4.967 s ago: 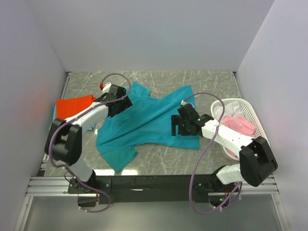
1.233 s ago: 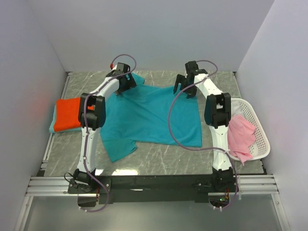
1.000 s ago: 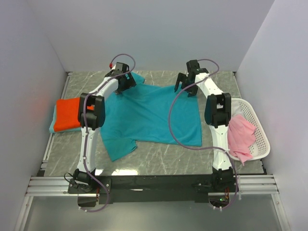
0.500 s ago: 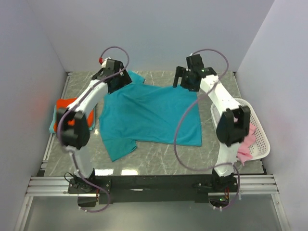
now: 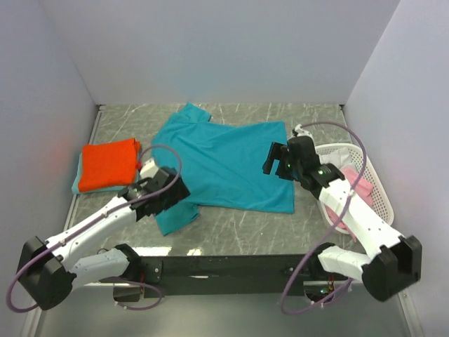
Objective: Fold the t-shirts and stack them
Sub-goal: Fold the tshirt
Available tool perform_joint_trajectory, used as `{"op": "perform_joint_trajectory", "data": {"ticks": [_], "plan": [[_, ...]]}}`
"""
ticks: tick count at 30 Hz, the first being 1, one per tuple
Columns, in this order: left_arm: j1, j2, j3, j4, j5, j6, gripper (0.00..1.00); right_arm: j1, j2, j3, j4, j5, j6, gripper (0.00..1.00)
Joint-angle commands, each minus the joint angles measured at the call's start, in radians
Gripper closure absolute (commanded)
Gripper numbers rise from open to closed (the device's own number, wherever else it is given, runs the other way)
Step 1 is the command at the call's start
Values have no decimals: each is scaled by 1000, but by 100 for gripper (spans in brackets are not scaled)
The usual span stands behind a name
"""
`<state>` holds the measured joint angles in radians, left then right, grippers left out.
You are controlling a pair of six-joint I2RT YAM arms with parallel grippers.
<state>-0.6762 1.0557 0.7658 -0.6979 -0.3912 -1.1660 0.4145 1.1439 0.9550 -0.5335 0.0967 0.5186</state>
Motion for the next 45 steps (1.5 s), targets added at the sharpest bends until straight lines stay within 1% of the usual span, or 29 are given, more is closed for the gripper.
{"op": "perform_joint_trajectory", "data": {"ticks": [1,2,3,5,8,12,14,17,23,24,25,26,28,30,31,32,34,36,37,38,39,41,45], "plan": [[-66,-45,-58,-112,0,-208,1,-2,-84,-54,127,0,55,2],[-85,-45,-94,-121,6,-230,1,-2,-87,-62,127,0,58,2],[-120,-40,-108,-141,12,-282,1,-3,-88,-70,124,1,60,2],[-152,-34,-129,-195,14,-357,1,-2,-88,-75,115,12,61,2],[-201,-36,-158,-219,9,-423,1,-2,-75,-78,109,15,55,2],[-207,-36,-227,-125,17,-480,3,-2,-55,-87,121,-18,44,2],[-207,-19,-241,-109,15,-498,4,-3,-44,-90,125,-28,41,2],[-207,30,-229,-146,-23,-576,8,0,-38,-90,122,-22,38,2],[-206,108,-226,-195,-80,-642,14,-2,-21,-91,124,-18,40,2],[-204,115,-227,-198,-83,-646,20,-3,-13,-90,125,-22,41,2],[-203,115,-229,-192,-87,-646,22,-2,-10,-88,124,-23,41,2],[-200,115,-235,-189,-90,-650,28,-2,-9,-91,122,-28,41,2],[-181,104,-249,-172,-95,-641,33,-2,-6,-93,125,-29,43,2],[-145,89,-273,-105,-87,-583,39,-2,-6,-101,122,-31,44,2],[-134,86,-276,-44,-72,-546,40,-2,-7,-102,122,-29,44,2],[-126,84,-273,-28,-68,-494,40,-3,-9,-107,119,-29,44,2],[-120,99,-264,-11,-67,-474,40,-2,-13,-111,113,-25,49,2],[-112,137,-246,-31,-67,-471,47,-3,-24,-121,109,-26,52,2],[-112,151,-241,-38,-69,-474,51,-2,-30,-127,106,-28,52,2],[-111,173,-231,-60,-75,-486,68,-2,-38,-139,106,-31,52,2],[-111,179,-226,-66,-78,-485,80,-2,-52,-147,104,-34,52,2],[-111,188,-220,-69,-80,-486,99,0,-67,-173,87,-38,54,2],[-111,182,-223,-34,-68,-457,99,38,-110,-220,32,3,67,2]]}}
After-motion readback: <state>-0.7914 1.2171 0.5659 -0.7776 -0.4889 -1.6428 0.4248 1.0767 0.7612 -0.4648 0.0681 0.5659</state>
